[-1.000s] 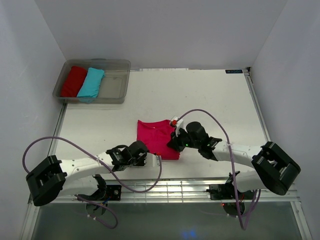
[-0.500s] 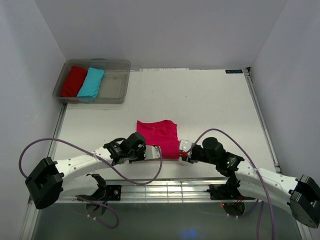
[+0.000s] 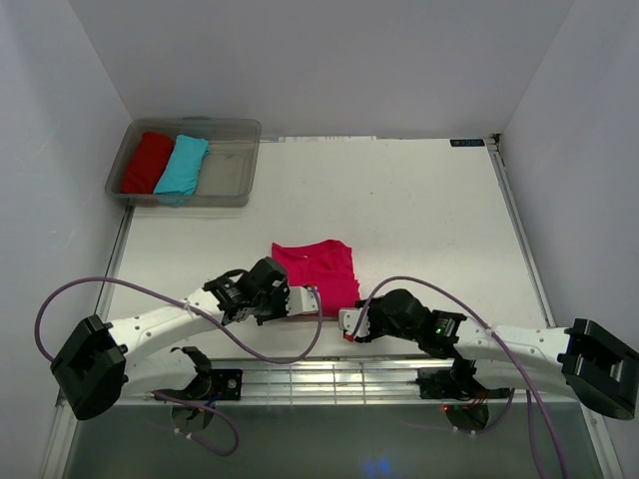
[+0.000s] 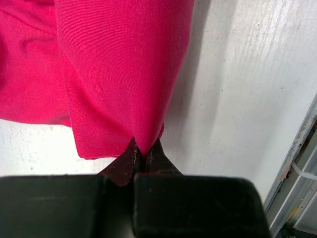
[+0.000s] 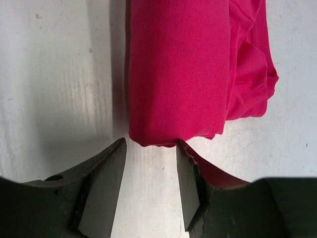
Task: Roll the t-shirts
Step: Roll the T-shirt to the center of the board.
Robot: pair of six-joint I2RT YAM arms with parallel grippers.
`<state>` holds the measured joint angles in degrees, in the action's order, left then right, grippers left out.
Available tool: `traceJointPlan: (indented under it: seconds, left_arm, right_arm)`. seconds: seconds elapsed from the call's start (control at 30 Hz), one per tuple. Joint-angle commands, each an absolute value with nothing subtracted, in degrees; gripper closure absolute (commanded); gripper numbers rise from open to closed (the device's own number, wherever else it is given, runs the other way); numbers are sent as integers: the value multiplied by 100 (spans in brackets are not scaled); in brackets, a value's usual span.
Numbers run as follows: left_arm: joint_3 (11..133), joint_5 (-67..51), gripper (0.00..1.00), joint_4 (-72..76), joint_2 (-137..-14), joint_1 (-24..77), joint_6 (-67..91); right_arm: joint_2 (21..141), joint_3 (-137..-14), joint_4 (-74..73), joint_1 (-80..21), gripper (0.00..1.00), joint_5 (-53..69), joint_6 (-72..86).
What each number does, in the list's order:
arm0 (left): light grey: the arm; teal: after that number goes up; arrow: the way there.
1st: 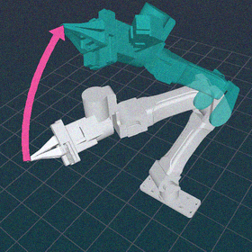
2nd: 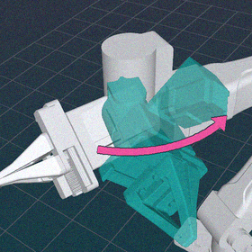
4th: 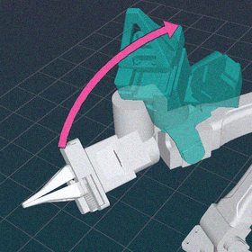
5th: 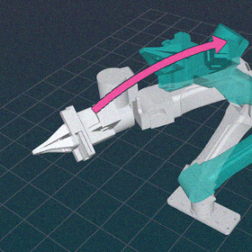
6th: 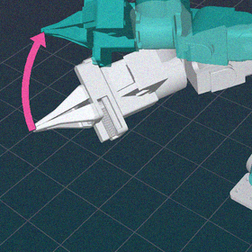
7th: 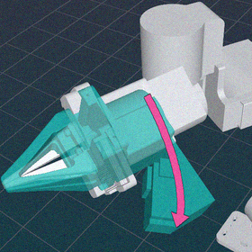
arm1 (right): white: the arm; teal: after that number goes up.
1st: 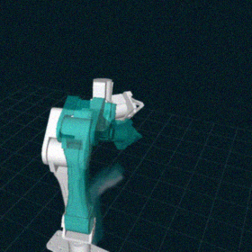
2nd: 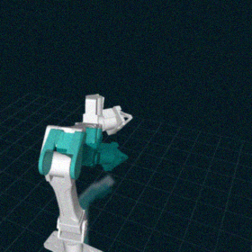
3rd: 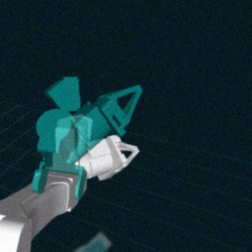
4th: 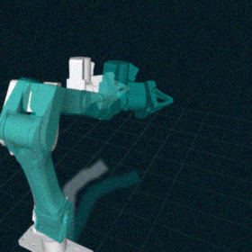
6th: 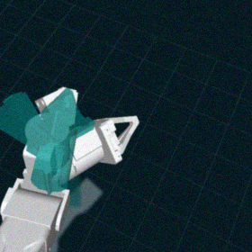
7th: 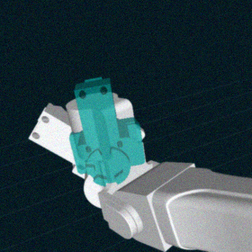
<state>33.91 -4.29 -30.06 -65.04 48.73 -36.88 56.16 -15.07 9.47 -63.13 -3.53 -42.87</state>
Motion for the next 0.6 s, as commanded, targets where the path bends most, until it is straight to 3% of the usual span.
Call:
traceJointPlan:
  seconds: [0.0,0.23,0.3,0.37,0.43,0.57]
  left_arm:
    - [3595,-746,100,-3076,-6442,4729,-3753]
    - [3595,-774,100,-2997,-6478,4685,-3753]
    - [3638,-791,100,-2971,-6486,4641,-3762]
    - [3691,-879,100,-3006,-6495,4588,-3753]
    - [3805,-914,100,-3058,-6530,4544,-3779]
    - [4218,-1456,100,-3688,-6565,4307,-3928]
  right_arm:
    - [5809,-1415,1669,-6354,49,-659,-4421]
    - [6274,-1512,2355,-6354,51,-765,-4175]
    - [6415,-1564,2321,-6354,57,-633,-4114]
    - [6591,-1731,2119,-6363,79,-476,-4096]
    - [6653,-1985,1601,-6363,92,-378,-4078]
    - [6145,-2223,942,-6302,92,347,-3991]
